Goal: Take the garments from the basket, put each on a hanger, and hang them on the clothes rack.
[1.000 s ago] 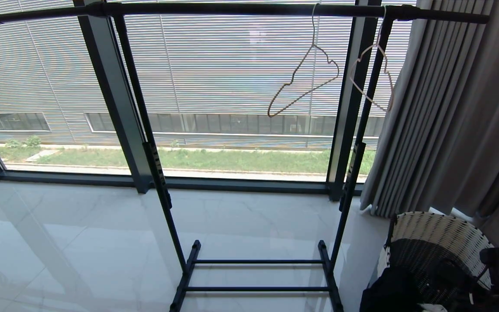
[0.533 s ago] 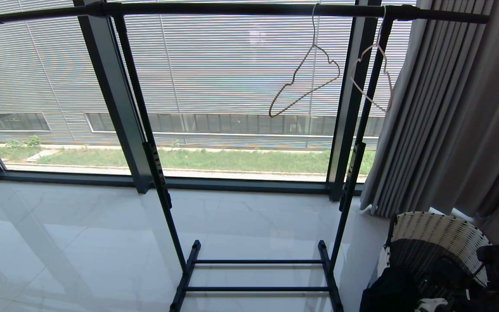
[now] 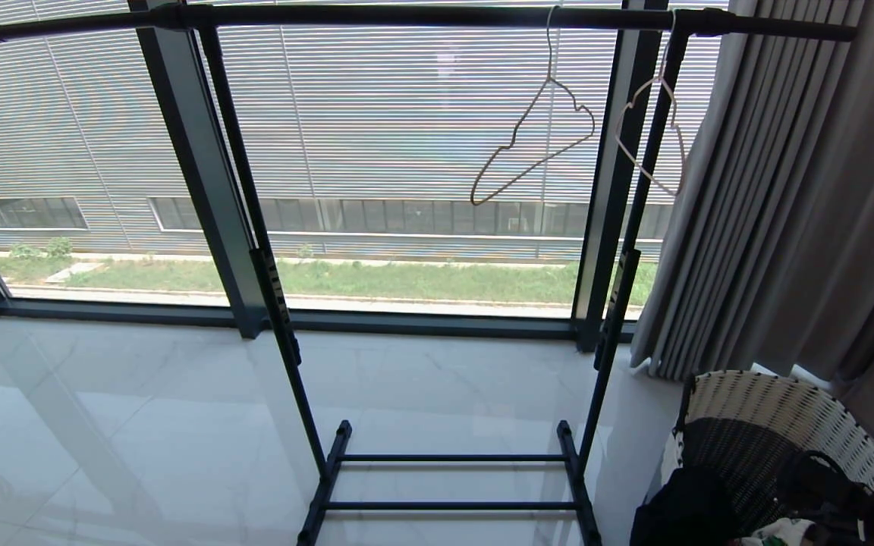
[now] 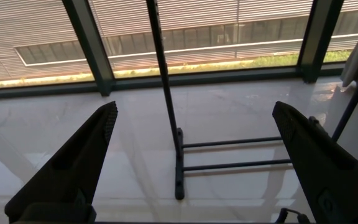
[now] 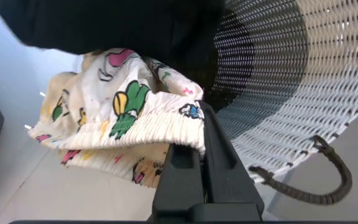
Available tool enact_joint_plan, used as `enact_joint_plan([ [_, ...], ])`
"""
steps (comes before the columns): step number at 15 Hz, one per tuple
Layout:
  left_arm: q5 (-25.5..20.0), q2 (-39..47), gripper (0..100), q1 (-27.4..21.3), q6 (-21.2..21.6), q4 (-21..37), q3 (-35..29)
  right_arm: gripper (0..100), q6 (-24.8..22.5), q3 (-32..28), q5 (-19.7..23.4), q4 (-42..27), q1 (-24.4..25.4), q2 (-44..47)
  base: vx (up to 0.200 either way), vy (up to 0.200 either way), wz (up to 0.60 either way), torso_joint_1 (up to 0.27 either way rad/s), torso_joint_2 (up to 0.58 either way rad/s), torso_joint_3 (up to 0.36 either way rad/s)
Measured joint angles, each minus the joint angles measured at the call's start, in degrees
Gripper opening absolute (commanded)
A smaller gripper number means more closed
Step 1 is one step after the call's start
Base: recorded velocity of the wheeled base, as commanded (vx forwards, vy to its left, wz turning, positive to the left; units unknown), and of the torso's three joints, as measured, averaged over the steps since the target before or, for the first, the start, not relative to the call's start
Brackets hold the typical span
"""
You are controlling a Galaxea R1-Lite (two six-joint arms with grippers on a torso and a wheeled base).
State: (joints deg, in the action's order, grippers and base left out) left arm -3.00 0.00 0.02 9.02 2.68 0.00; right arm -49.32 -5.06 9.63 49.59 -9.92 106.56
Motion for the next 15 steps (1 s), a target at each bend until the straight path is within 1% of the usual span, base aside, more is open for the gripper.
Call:
enact_joint_plan([
  [1,0.02,0.00,100,-0.02,-0.65,0.02,0.00,0,0.04,0.52,-0.02,-3.91,0.01,-4.79,0.000,0.000,0.00,0.000,0.00,0.000],
  [2,0.02,0.00,100,-0.02,-1.26,0.02,-0.02,0,0.04,0.55,-0.04,-9.67,0.01,-10.12,0.000,0.000,0.00,0.000,0.00,0.000],
  [3,0.10,0.00,100,-0.02,-2.21,0.02,-0.02,0,0.09,-0.56,-0.06,-18.99,0.09,-16.57,0.000,0.000,0.00,0.000,0.00,0.000],
  [4,0.10,0.00,100,-0.02,-2.45,0.05,0.00,0,0.09,-2.93,-0.06,-31.59,0.12,-23.08,0.000,0.000,0.00,0.000,0.00,0.000],
  [5,0.10,0.00,100,0.00,-2.51,0.05,0.00,0,0.11,-6.29,-0.02,-46.80,0.17,-29.46,0.000,0.000,0.00,0.000,0.00,0.000],
  [6,0.11,0.00,100,-0.02,-2.51,0.05,0.00,0,0.11,-11.95,0.29,-61.51,0.20,-35.95,0.000,0.000,0.00,0.000,0.00,0.000],
  [7,0.11,0.00,100,-0.02,-2.51,0.02,0.00,0,0.13,-17.76,0.68,-71.73,0.23,-41.75,0.000,0.000,0.00,0.000,0.00,0.000],
  [8,0.11,0.00,100,-0.02,-2.54,0.02,0.00,0,0.13,-22.99,1.06,-80.02,0.28,-46.97,0.000,0.000,0.00,0.000,0.00,0.000],
  [9,0.10,0.00,100,-0.02,-2.54,0.02,0.00,0,0.11,-27.66,1.43,-85.22,0.28,-51.43,0.000,0.000,0.00,0.000,0.00,0.000],
  [10,0.10,0.00,100,-0.02,-2.51,0.02,0.00,0,0.11,-31.24,1.63,-87.27,0.30,-54.41,0.000,0.000,0.00,0.000,0.00,0.000],
  [11,0.10,0.00,100,0.00,-2.49,0.02,0.00,0,0.13,-33.35,1.72,-87.86,0.34,-56.20,0.000,0.000,0.00,0.000,0.00,0.000],
  [13,0.10,0.00,100,0.00,-2.46,0.05,0.00,0,0.11,-35.71,1.76,-88.13,0.34,-58.19,-0.200,0.000,0.00,0.002,0.00,0.002],
  [15,0.11,0.00,100,0.00,-2.38,0.05,0.00,0,0.11,-36.67,1.78,-88.08,0.34,-58.84,-0.200,0.000,0.00,0.010,0.00,0.000],
])
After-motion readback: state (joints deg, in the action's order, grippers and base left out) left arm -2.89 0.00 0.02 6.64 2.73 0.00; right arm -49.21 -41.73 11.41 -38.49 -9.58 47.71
